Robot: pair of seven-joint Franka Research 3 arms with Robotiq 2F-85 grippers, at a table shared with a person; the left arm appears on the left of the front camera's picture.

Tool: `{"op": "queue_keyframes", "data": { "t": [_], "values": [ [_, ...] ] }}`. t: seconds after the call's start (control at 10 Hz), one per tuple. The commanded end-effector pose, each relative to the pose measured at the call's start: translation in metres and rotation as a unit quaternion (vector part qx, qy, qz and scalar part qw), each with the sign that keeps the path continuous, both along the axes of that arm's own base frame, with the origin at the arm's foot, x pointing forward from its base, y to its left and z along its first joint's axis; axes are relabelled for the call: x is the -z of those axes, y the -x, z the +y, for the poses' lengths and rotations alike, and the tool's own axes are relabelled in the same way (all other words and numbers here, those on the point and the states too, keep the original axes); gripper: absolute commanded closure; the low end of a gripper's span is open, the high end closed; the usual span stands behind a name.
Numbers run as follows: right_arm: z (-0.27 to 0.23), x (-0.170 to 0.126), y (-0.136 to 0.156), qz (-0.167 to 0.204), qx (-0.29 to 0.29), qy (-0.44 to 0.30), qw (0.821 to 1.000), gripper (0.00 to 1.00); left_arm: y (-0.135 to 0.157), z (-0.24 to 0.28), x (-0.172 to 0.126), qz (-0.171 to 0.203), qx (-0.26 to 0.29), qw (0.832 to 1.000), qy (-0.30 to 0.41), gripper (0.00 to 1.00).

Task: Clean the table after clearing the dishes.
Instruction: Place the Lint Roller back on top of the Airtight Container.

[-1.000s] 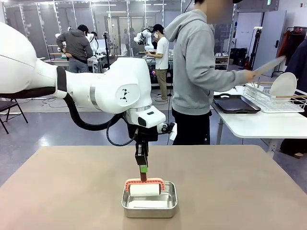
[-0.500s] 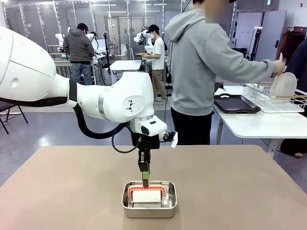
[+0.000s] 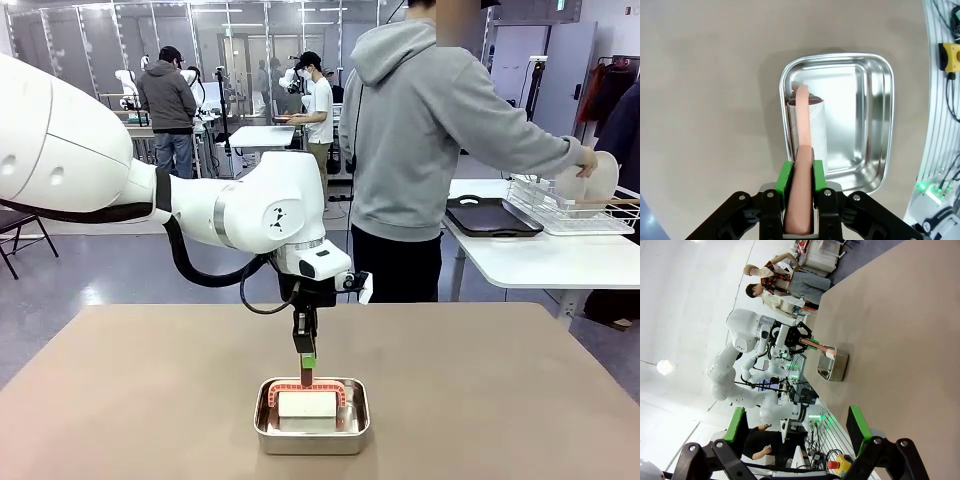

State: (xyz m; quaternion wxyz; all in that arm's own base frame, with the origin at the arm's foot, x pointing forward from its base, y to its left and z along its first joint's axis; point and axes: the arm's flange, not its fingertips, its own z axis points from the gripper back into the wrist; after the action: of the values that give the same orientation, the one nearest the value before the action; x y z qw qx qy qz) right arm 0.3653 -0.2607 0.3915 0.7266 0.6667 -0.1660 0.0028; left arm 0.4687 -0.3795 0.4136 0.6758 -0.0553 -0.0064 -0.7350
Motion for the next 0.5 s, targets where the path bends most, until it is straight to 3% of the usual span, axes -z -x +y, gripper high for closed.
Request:
{"op": "queue_keyframes", "data": {
  "t": [0.0,0.4],
  "values": [
    [0.001,-0.003,0.002,-0.009,-0.002,0.0,1.0,0.0,-0.019,0.001,0.018,0.01,0.016,1.0,-0.014,0.78],
    [0.001,-0.003,0.002,-0.009,-0.002,0.0,1.0,0.0,-0.03,-0.001,0.023,0.035,0.004,0.999,-0.023,0.78]
  ]
}}
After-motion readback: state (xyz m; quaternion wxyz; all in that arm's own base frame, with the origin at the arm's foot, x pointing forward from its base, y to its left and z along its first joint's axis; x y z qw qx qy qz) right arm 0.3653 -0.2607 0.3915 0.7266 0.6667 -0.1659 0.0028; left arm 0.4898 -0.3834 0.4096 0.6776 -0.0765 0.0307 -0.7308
